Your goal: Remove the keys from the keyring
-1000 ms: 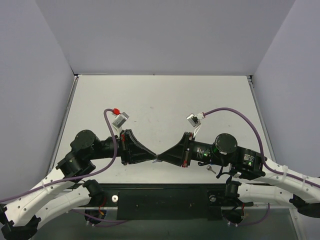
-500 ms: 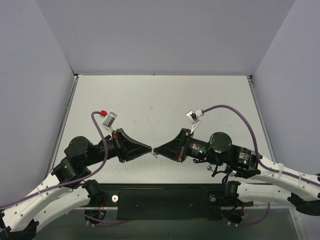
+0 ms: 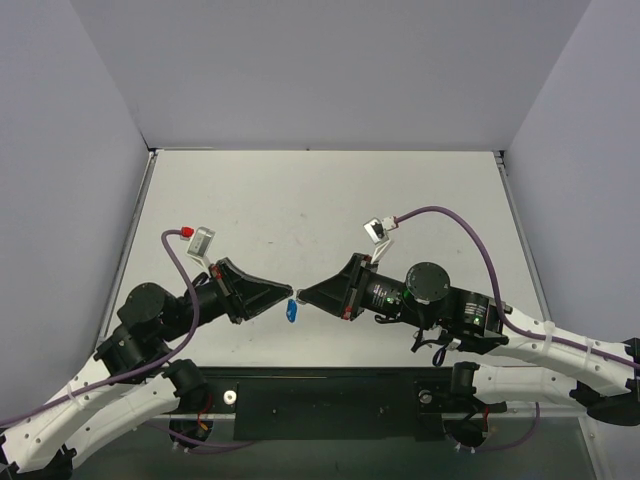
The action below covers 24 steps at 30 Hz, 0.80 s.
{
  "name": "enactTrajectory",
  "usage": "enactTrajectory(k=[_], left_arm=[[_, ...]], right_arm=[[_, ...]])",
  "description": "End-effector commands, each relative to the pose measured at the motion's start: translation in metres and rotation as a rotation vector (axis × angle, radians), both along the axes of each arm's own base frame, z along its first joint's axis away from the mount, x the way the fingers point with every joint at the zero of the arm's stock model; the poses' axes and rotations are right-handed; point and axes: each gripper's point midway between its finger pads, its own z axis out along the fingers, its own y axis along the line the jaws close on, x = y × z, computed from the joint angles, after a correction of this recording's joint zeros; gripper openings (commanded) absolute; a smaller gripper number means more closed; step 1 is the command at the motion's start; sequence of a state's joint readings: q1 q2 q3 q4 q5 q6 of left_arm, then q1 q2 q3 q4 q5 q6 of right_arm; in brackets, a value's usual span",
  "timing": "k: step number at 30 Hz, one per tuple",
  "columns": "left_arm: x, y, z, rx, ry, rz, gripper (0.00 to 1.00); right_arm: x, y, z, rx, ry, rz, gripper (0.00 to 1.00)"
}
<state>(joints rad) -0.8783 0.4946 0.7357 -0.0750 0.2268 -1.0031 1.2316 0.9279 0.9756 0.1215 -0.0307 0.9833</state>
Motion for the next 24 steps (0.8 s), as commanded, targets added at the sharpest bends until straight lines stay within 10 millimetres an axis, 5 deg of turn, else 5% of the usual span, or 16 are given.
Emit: enactTrajectory(k=[1,3,6,11,16,21,24], left_arm=[[0.002,0.008,0.022,-0.068,-0.049,0.037,0.0],[0.001,0.007,0.023,-0.065,-0.054,0.03,0.02],[0.002,0.007,0.019,-0.035,-0.052,0.034,0.42],[-0.001,0.014,0.025,-0.01,-0.08,0.052,0.75],[-0.012,0.014,0.032,0.036,-0.13,0.0,0.77],[-0.025,0.004,0.035,0.107,-0.188,-0.11,0.62],[-0.034,0.001,0.04,0.12,-0.231,-0.165,0.61]], right_arm=[[0.003,-0.005,0.025,0.054,-0.023,-0.026,0.0],[0.003,-0.005,0.026,0.054,-0.023,-0.026,0.0],[0.002,-0.007,0.027,0.052,-0.026,-0.026,0.0],[-0.001,-0.008,0.028,0.047,-0.03,-0.009,0.0],[-0.007,-0.008,0.028,0.039,-0.029,0.024,0.0],[-0.02,-0.005,0.033,0.059,-0.033,0.097,0.0],[-0.027,-0.002,0.035,0.075,-0.035,0.141,0.0]])
